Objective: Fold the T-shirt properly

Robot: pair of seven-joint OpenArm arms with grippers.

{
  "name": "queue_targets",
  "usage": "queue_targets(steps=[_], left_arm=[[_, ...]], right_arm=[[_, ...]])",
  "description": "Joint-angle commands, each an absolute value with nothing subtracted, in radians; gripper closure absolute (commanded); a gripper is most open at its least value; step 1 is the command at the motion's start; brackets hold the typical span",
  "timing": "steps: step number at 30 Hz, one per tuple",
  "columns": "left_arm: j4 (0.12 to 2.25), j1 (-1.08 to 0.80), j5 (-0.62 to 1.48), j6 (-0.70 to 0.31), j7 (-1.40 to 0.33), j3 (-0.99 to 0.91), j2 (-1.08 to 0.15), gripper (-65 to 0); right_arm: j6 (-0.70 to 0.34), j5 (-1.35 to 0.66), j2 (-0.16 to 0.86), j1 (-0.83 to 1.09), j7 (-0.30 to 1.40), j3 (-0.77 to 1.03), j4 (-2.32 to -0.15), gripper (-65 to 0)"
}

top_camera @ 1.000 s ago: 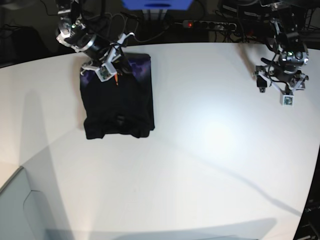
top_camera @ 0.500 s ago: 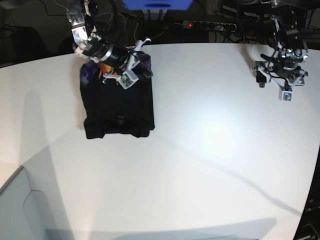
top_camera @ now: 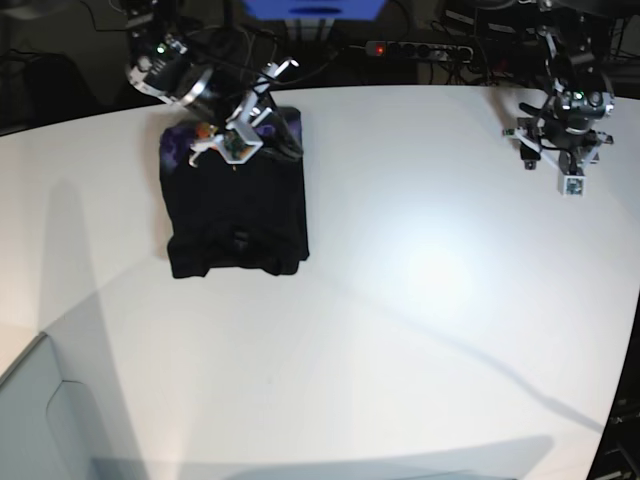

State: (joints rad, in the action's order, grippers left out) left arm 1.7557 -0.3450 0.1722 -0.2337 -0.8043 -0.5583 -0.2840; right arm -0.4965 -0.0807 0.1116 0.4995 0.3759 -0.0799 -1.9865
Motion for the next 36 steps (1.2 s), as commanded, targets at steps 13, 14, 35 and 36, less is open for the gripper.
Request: queue_targets(steps=[13,14,35,36], left_arm=[[1.839,-0.532,0.317,-0.228,-0.791,-0.687,-0.275,-17.9],[1.848,-0.556,0.343,-0.228,-0.791,-0.694,-0.275,-16.9],[1.719,-0.908,0.404,-0.219,-0.716,-0.654,-0.150,0.0],[1.679,-0.914,0.404,-0.219,-0.685,-0.630,-0.150,0.0]], right_arm=[[-0.506,-0.090,0.119,0.728,0.364,0.234,-2.041,-0.1],[-0.506,-0.090,0.119,0.743,0.364,0.252,-2.041,-0.1],[-0.506,-0.090,0.120,0.998,0.364,0.332,-1.799,-0.1],[-0.506,-0.090,0.120,0.978,0.366,0.320,-1.758,-0.1]])
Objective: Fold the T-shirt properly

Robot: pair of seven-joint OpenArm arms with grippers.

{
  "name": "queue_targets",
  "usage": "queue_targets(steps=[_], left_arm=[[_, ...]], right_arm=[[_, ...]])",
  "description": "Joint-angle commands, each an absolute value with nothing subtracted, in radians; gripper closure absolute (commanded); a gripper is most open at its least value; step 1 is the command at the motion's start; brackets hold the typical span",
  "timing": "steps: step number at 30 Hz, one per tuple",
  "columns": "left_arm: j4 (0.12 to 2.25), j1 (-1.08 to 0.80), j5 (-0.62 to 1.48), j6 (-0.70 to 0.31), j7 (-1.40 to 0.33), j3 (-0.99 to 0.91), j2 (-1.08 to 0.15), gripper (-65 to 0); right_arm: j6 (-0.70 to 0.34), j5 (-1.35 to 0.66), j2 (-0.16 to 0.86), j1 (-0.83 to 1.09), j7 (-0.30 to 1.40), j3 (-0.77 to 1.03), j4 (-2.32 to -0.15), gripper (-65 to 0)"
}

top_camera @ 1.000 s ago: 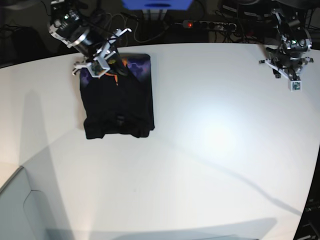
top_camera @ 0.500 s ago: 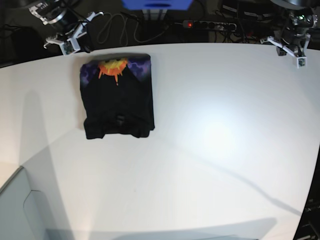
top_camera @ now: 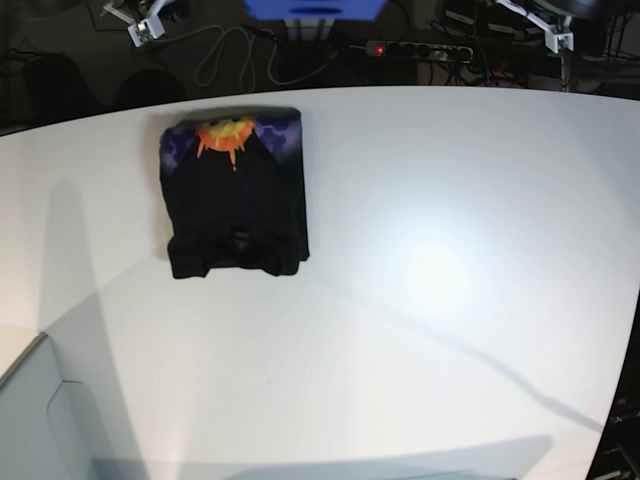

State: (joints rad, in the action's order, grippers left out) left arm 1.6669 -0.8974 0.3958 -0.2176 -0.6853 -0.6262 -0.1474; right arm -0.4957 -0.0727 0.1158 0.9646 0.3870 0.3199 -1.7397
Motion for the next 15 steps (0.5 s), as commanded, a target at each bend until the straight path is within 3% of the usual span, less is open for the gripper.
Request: queue_targets(steps=[1,8,12,15], left_arm=[[1.624,-0.917,0.404,-0.217,-0.645,-0.598,-0.154,0.0],[1.098,-0.789,0.249,-0.216,-0.252,-0.262,-0.222,0.0],[0.766,-0.628,0.185,-0.216,-0.039,-0.096,-0.223,0.0],[0.549,-0.486,0.211,-0.216,-0.002,-0.021,-0.200,0.0]], right_arm=[[-0.506,-0.090,0.120,0.958,0.366,0.306,-1.704,-0.1],[-0.506,-0.090,0.120,0.759,0.351,0.217,-1.339,-0.1],[-0.504,-0.090,0.119,0.651,0.228,0.216,-1.113,-0.1],[-0.503,-0.079,0.128,0.549,0.122,0.202,-0.892,-0.1]])
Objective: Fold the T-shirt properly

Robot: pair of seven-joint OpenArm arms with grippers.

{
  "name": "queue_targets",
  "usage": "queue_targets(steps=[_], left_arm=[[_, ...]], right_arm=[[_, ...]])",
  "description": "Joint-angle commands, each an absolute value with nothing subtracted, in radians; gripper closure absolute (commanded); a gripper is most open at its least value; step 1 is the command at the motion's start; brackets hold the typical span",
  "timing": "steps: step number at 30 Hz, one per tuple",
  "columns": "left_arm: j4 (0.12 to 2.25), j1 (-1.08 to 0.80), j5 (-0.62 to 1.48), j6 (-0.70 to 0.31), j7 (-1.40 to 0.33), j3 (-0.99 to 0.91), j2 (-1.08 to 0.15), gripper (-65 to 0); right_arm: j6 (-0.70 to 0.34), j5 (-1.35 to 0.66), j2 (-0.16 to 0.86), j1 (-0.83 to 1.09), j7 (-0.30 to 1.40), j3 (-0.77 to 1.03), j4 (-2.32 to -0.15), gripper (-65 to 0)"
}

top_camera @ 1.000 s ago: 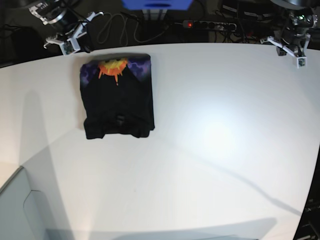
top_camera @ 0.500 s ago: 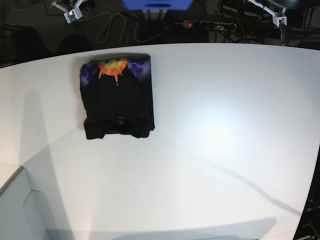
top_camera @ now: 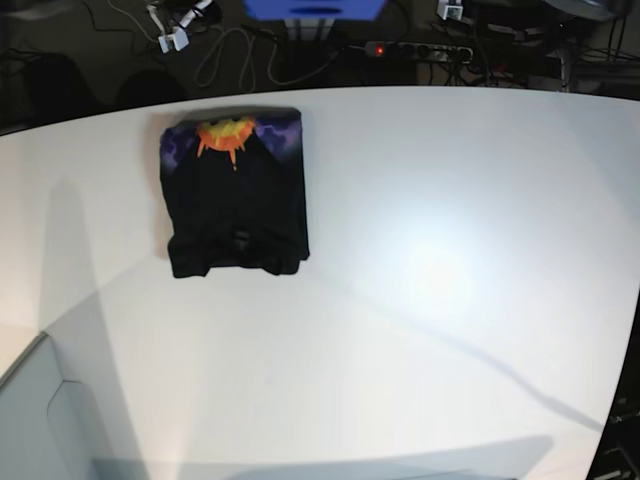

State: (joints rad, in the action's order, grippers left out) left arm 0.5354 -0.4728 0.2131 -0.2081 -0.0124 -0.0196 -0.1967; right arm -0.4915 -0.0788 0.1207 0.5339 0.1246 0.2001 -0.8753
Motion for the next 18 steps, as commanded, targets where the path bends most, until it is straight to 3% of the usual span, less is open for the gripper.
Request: queue_targets(steps=[1,4,9,13,18], left_arm=[[0.501,-0.453,0.208,-0.216,0.015,-0.004,-0.189,0.0],[0.420,-0.381,0.202,-0.216,0.079,0.036,-0.166,0.0],[0.397,-0.328,0.202,-0.216,0.087,0.079,-0.151,0.0],[0.397,-0.321,0.202,-0.216,0.087,0.079,-0.136,0.0],[0.397,-0.295,0.202,-0.214,0.067,0.081,-0.136,0.0]], right_arm=[[-0.496,-0.059,0.136,0.515,0.085,0.197,-0.819,-0.1],[-0.387,0.027,0.136,0.432,-0.067,0.171,-0.602,-0.1],[-0.120,0.150,0.116,0.371,-0.300,0.067,-0.395,-0.1],[0.059,0.189,0.081,0.306,-0.285,0.005,-0.289,-0.1],[0.171,0.189,0.039,0.255,-0.216,-0.001,-0.231,-0.1]])
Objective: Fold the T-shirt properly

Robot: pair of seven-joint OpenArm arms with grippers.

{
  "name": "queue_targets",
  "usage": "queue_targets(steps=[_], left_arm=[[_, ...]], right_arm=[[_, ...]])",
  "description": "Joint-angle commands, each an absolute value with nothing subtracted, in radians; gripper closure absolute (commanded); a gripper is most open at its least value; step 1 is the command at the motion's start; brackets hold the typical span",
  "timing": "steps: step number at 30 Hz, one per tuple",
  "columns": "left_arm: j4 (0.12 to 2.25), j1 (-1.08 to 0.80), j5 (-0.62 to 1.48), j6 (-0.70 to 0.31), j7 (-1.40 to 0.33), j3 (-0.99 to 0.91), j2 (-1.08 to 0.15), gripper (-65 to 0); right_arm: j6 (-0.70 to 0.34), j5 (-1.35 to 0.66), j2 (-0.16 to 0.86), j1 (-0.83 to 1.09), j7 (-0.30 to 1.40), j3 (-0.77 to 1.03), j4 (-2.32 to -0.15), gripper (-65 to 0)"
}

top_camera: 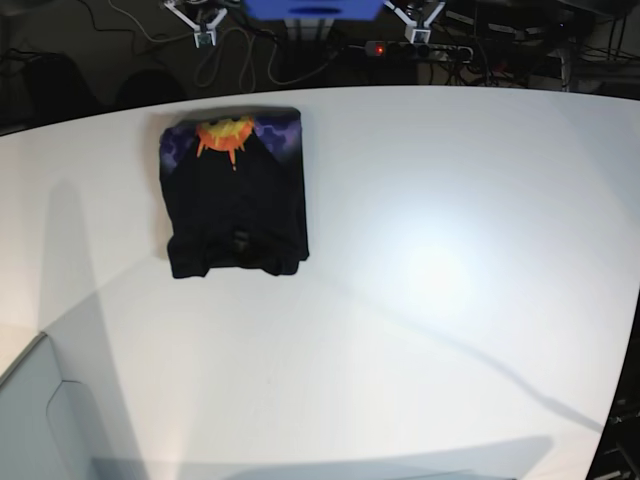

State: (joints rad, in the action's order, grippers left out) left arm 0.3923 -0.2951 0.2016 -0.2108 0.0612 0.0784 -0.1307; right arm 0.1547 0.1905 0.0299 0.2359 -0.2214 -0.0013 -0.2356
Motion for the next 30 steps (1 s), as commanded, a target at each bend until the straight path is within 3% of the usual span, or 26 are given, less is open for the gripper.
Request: queue_targets(steps=[1,7,30], left_arm=[[0.397,-0.288,0.202,-0.214,0.045,0.081,-0.137,0.0],[0.404,-0.268,0.202,-0.214,-0.001,0.081,-0.139,0.0],[0.397,-0.236,0.156,-0.214,0.001,0.157,-0.139,0.0]], right_arm=[[0.191,0.189,0.036,0.254,-0.197,-0.001,-0.231,-0.1],[0.217,0.189,0.035,0.245,-0.035,0.004,-0.236,-0.1],[0.217,0.188,-0.007,0.234,-0.031,0.004,-0.237,-0.1]])
